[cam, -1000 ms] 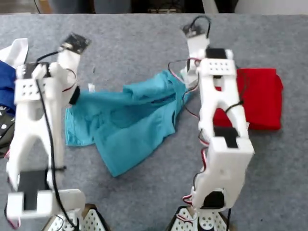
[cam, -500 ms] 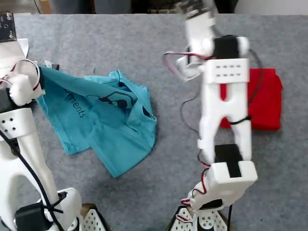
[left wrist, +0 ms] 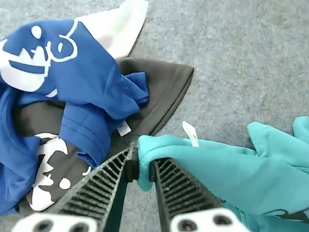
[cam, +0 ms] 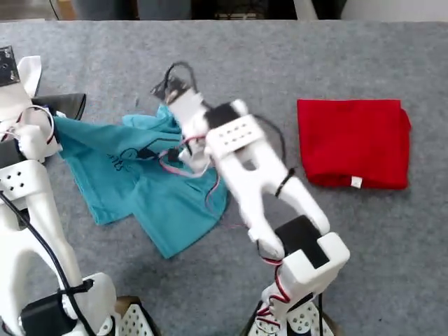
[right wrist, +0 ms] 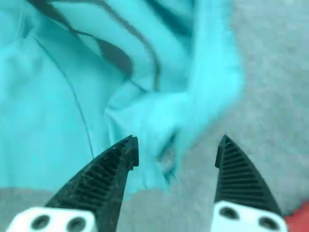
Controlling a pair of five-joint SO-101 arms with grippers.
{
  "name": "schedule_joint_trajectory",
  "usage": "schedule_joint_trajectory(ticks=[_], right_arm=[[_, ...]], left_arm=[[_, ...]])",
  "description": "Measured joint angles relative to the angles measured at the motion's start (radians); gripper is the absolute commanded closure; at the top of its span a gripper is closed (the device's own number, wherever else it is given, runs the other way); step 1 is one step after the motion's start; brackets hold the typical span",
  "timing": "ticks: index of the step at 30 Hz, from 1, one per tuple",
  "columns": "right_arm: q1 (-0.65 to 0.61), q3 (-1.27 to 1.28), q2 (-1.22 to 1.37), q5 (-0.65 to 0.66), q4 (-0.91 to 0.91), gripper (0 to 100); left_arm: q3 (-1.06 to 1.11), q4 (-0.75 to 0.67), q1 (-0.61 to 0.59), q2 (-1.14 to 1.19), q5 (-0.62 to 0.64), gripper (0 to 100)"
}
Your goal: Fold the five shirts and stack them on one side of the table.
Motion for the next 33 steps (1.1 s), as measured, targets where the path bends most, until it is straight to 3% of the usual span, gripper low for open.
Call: schedule_joint_trajectory(ticks=[4, 8, 13, 19, 24, 29, 33], right_arm=[[-0.003, 0.087, 0.064, 0.000, -0.126, 98.9], [0.058, 0.087, 0.097, 0.000, -0.135, 98.6], [0.172, 0.046, 0.097, 0.035, 0.025, 98.6], [0.247, 0.017, 0.058, 0.230, 0.321, 98.6], [0.402, 0.017, -0.084, 0.463, 0.517, 98.6], [0.606, 0.057, -0.224, 0.707, 0.575, 98.5], [0.652, 0.196, -0.350, 0.861, 0.578, 98.2]], left_arm=[[0.012, 0.023, -0.009, 0.000, -0.006, 97], [0.034, 0.064, -0.008, 0.000, -0.074, 97], [0.040, 0.092, -0.008, 0.000, -0.133, 97], [0.040, 0.160, 0.021, 0.000, -0.241, 97], [0.040, 0.209, 0.025, 0.000, -0.322, 97], [0.038, 0.336, 0.025, 0.000, -0.451, 97], [0.035, 0.436, -0.021, -0.068, -0.548, 97]])
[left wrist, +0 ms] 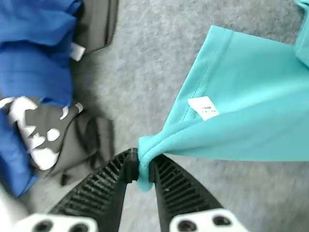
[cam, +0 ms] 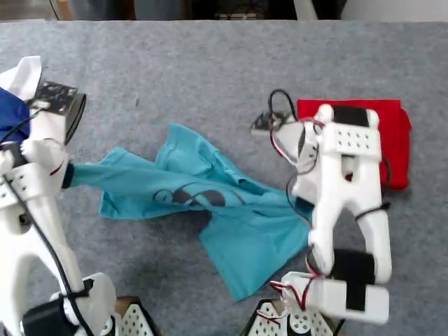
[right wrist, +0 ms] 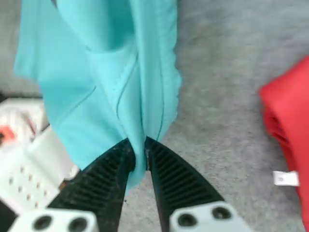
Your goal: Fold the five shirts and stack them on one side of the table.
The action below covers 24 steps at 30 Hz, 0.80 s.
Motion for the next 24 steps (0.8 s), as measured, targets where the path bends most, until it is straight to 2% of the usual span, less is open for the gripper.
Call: schedule_joint_trajectory(ticks=[7, 16, 19, 24], right_arm=[[0.002, 0.040, -0.206, 0.069, 0.002, 87.5], [0.002, -0.173, -0.258, 0.052, 0.008, 86.1], [-0.038, -0.216, -0.250, -0.051, 0.008, 84.1], [-0.290, -0.227, -0.110, -0.371, -0.092, 82.7]], left_arm=[[-0.005, 0.161, -0.087, -0.256, -0.175, 97], [-0.005, 0.256, -0.121, -0.479, -0.193, 97], [-0.008, 0.259, -0.141, -0.485, -0.164, 97], [-0.008, 0.259, -0.118, -0.485, -0.086, 97]])
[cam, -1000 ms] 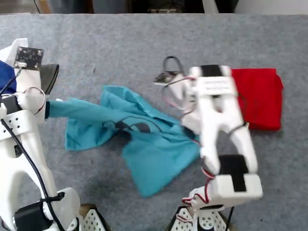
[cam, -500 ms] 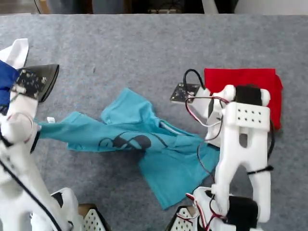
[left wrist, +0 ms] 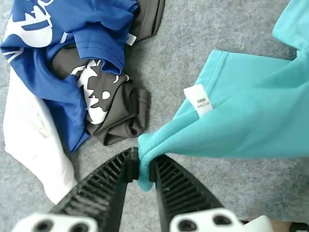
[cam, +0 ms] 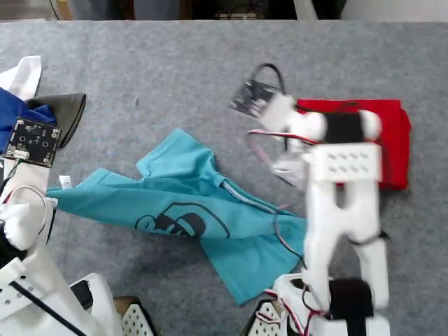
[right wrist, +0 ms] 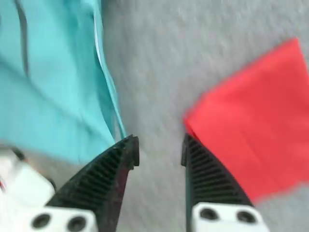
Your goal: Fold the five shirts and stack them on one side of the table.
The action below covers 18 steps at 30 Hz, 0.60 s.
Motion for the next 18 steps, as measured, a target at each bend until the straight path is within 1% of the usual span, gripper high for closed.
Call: schedule_joint_trajectory(ticks=[2, 5, 7, 9, 11, 12, 15, 16, 18], right_arm=[[-0.104, 0.000, 0.081, -0.118, -0.077, 82.8], [-0.210, 0.000, 0.209, -0.241, -0.222, 82.8], [-0.249, 0.000, 0.299, -0.310, -0.305, 82.8], [-0.261, -0.044, 0.402, -0.368, -0.359, 82.8], [-0.264, -0.098, 0.499, -0.407, -0.377, 83.8], [-0.265, -0.124, 0.546, -0.417, -0.381, 86.1], [-0.265, -0.192, 0.667, -0.436, -0.339, 97.9], [-0.265, -0.216, 0.698, -0.437, -0.316, 98.5], [-0.265, -0.256, 0.740, -0.439, -0.270, 96.2]], left_arm=[[0.000, 0.000, 0.029, 0.000, 0.034, 97], [0.000, 0.000, 0.052, 0.000, 0.068, 97], [0.000, 0.000, 0.055, -0.002, 0.089, 97], [0.000, 0.000, 0.055, -0.005, 0.106, 97], [0.000, 0.000, 0.055, -0.005, 0.110, 97], [0.002, 0.000, 0.055, -0.005, 0.114, 97], [0.002, 0.000, 0.055, -0.005, 0.115, 97], [0.002, 0.000, 0.055, -0.005, 0.115, 97], [0.002, 0.000, 0.055, -0.005, 0.115, 97]])
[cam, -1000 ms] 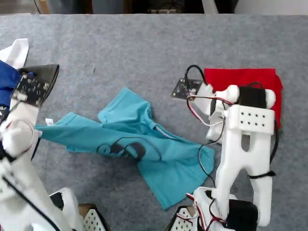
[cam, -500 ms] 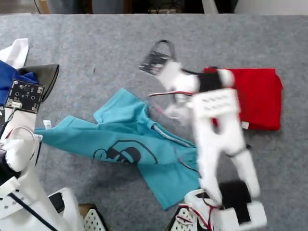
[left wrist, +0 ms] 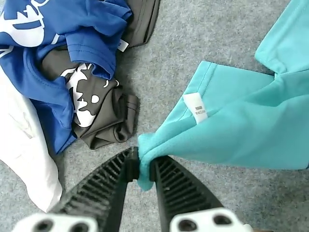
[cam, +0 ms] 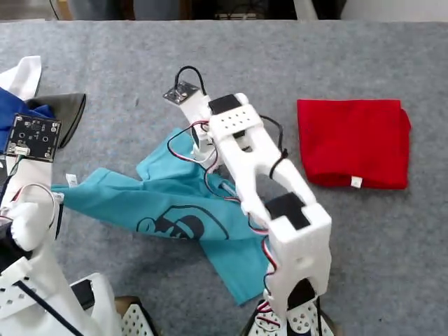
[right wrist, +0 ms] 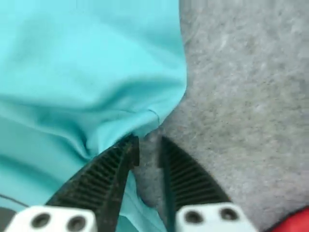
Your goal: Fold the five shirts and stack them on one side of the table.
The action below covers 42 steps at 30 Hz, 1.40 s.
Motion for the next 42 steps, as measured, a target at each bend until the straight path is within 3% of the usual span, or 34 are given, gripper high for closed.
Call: schedule_joint_trajectory(ticks=[14, 16, 22, 29, 32, 42], right_arm=[[0.109, -0.087, -0.081, 0.043, 0.212, 98.2], [0.086, -0.072, -0.141, 0.074, 0.226, 96.9], [-0.057, 0.046, -0.186, 0.084, 0.201, 80.6], [-0.163, 0.058, -0.103, 0.043, 0.109, 87.4], [-0.123, 0.058, -0.018, 0.043, 0.077, 98.6], [0.158, 0.068, 0.055, 0.084, 0.115, 98.5]], left_arm=[[0.000, 0.000, 0.000, 0.000, 0.000, 97], [0.000, 0.000, 0.003, 0.000, 0.000, 97], [0.000, 0.000, 0.003, 0.000, 0.000, 97], [0.000, 0.000, 0.003, 0.000, 0.026, 97], [0.000, 0.000, 0.003, 0.000, 0.028, 97], [0.014, 0.000, 0.014, 0.000, 0.028, 97]])
